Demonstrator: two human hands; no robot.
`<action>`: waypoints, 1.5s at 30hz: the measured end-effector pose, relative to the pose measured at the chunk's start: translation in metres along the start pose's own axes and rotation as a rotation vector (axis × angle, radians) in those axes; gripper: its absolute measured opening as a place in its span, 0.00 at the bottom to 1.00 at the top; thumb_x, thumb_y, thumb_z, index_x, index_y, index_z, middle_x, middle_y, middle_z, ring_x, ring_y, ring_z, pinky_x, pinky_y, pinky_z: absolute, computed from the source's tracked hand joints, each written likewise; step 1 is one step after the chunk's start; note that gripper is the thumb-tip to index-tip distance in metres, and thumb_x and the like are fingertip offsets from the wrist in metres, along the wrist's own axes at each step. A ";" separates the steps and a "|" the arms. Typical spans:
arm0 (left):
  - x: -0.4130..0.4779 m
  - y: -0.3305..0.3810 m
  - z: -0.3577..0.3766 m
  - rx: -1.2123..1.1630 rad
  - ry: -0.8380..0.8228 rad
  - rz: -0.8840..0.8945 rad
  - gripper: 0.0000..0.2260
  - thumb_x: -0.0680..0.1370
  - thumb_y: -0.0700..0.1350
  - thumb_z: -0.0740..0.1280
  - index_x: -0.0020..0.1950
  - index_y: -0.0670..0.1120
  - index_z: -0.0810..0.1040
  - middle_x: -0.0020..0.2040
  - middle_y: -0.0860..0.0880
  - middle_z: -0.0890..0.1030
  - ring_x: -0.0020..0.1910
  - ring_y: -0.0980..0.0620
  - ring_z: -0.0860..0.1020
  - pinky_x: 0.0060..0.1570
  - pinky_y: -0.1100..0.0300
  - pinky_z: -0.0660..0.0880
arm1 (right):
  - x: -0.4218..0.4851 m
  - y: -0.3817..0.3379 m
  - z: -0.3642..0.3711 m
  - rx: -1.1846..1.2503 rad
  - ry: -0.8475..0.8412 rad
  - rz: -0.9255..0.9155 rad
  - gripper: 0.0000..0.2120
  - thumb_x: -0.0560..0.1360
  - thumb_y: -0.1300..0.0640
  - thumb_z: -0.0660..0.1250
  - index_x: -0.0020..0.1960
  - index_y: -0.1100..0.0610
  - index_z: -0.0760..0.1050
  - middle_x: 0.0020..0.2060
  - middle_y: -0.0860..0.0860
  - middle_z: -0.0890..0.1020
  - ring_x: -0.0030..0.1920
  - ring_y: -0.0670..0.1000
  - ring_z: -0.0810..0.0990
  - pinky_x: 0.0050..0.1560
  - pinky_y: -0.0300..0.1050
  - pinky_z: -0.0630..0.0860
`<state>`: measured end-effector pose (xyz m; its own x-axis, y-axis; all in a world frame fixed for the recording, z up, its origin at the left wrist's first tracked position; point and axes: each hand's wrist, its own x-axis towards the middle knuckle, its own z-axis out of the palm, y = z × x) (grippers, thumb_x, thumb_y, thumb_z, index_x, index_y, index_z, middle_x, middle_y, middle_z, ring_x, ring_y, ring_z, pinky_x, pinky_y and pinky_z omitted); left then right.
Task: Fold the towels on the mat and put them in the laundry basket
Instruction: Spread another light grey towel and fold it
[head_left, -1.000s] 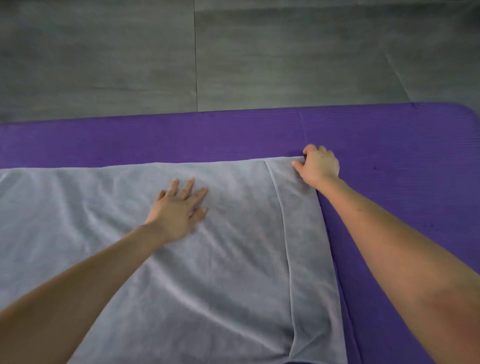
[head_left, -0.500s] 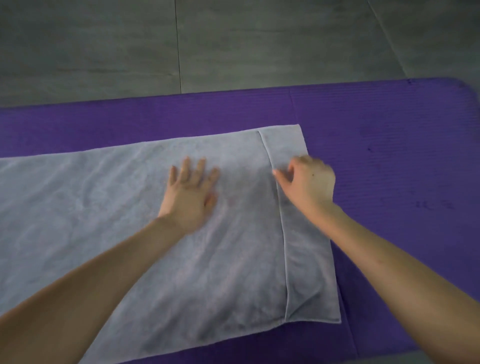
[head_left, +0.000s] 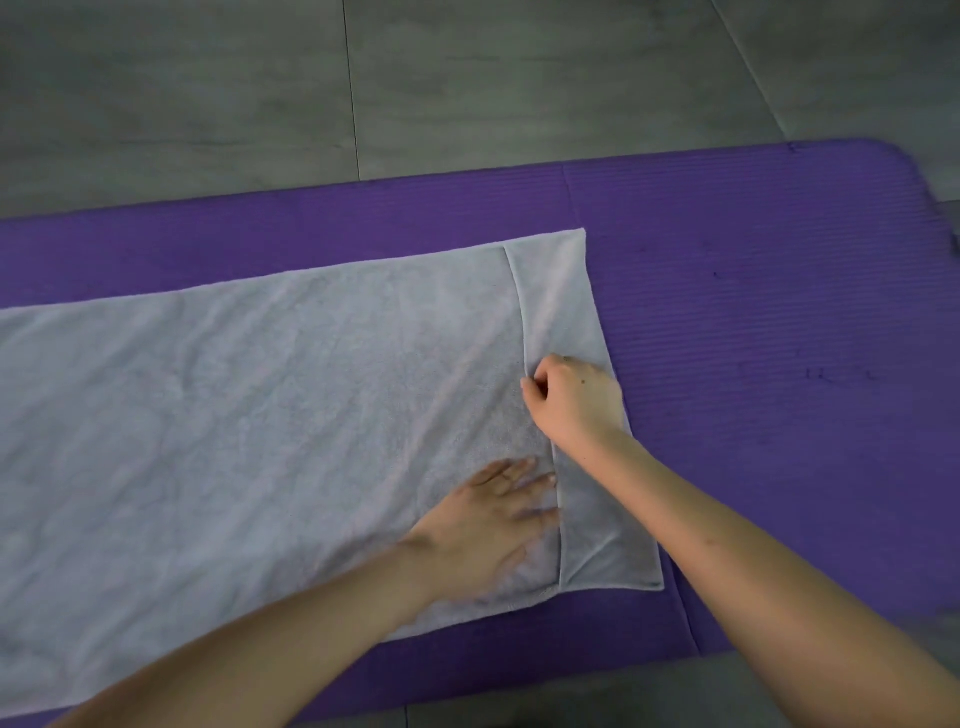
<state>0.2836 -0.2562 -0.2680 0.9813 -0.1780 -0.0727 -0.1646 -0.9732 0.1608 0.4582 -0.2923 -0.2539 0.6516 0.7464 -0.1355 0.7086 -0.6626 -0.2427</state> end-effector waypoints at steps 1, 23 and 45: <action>0.000 -0.001 0.000 0.002 0.015 -0.006 0.18 0.74 0.52 0.64 0.63 0.54 0.76 0.66 0.47 0.75 0.67 0.45 0.72 0.66 0.53 0.66 | -0.003 0.003 0.000 0.032 0.032 -0.003 0.15 0.78 0.48 0.60 0.47 0.59 0.77 0.42 0.52 0.81 0.44 0.55 0.79 0.38 0.45 0.70; 0.175 -0.148 -0.061 -0.745 0.297 -1.311 0.13 0.73 0.44 0.66 0.54 0.39 0.78 0.53 0.42 0.81 0.53 0.43 0.79 0.50 0.55 0.75 | -0.123 0.071 -0.004 0.259 -0.041 0.507 0.15 0.75 0.48 0.66 0.59 0.51 0.73 0.44 0.45 0.79 0.44 0.49 0.78 0.41 0.43 0.71; 0.145 -0.070 -0.008 0.151 -0.163 -0.210 0.28 0.77 0.63 0.34 0.74 0.52 0.36 0.78 0.43 0.42 0.76 0.45 0.39 0.73 0.43 0.39 | -0.122 0.078 -0.008 0.032 0.059 0.130 0.32 0.58 0.43 0.79 0.58 0.54 0.76 0.42 0.50 0.79 0.39 0.52 0.80 0.31 0.42 0.75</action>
<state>0.4385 -0.2130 -0.2819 0.9687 0.0200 -0.2473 0.0151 -0.9996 -0.0218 0.4363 -0.4357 -0.2491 0.7529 0.6486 -0.1116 0.6085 -0.7507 -0.2574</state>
